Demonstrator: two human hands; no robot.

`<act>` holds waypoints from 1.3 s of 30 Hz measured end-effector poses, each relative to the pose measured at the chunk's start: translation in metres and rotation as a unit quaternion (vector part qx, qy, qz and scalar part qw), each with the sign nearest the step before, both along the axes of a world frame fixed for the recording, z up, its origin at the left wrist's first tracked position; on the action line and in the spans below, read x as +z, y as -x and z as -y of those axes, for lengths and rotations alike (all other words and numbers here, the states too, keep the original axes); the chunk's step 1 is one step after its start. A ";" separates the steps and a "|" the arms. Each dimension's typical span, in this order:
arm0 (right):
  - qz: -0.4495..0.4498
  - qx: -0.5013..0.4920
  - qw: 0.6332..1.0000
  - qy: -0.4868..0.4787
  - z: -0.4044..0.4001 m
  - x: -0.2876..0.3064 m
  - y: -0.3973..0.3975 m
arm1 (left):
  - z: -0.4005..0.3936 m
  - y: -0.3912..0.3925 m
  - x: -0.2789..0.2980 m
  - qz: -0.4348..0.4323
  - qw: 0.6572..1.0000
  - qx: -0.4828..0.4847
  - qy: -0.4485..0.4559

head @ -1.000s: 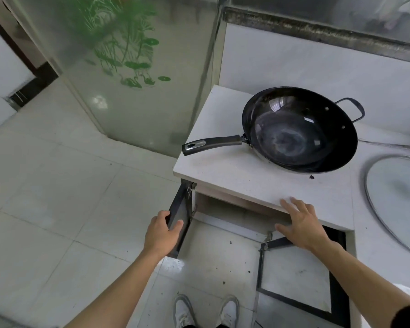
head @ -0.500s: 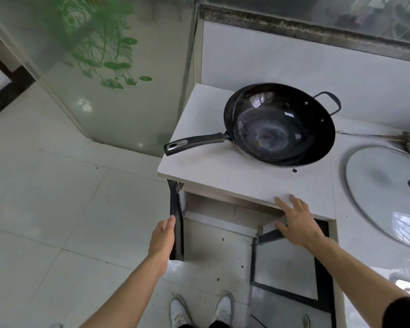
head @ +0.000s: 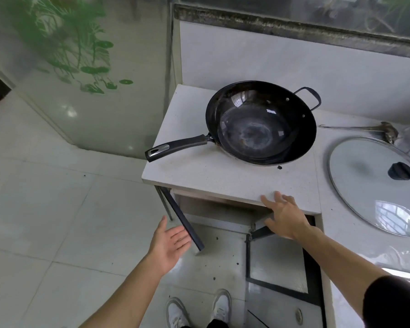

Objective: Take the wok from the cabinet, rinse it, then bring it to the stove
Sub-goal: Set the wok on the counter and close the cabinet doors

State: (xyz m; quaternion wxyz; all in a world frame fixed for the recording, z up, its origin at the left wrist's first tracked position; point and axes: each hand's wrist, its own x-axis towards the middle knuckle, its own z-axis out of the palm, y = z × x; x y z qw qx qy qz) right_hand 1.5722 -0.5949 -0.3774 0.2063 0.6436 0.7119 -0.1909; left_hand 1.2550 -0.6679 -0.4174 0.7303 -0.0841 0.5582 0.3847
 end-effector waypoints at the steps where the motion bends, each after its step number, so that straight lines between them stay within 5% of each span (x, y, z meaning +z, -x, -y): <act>1: -0.005 -0.004 1.000 0.004 0.000 0.000 0.000 | -0.003 -0.007 0.000 0.020 1.000 0.023 0.002; 12: -0.027 -0.047 0.998 -0.008 -0.006 -0.006 -0.004 | -0.029 -0.041 -0.006 0.109 0.987 0.113 0.019; 39: -0.095 -0.068 0.991 -0.068 0.004 -0.012 -0.007 | -0.098 -0.087 -0.007 0.149 0.967 0.205 -0.010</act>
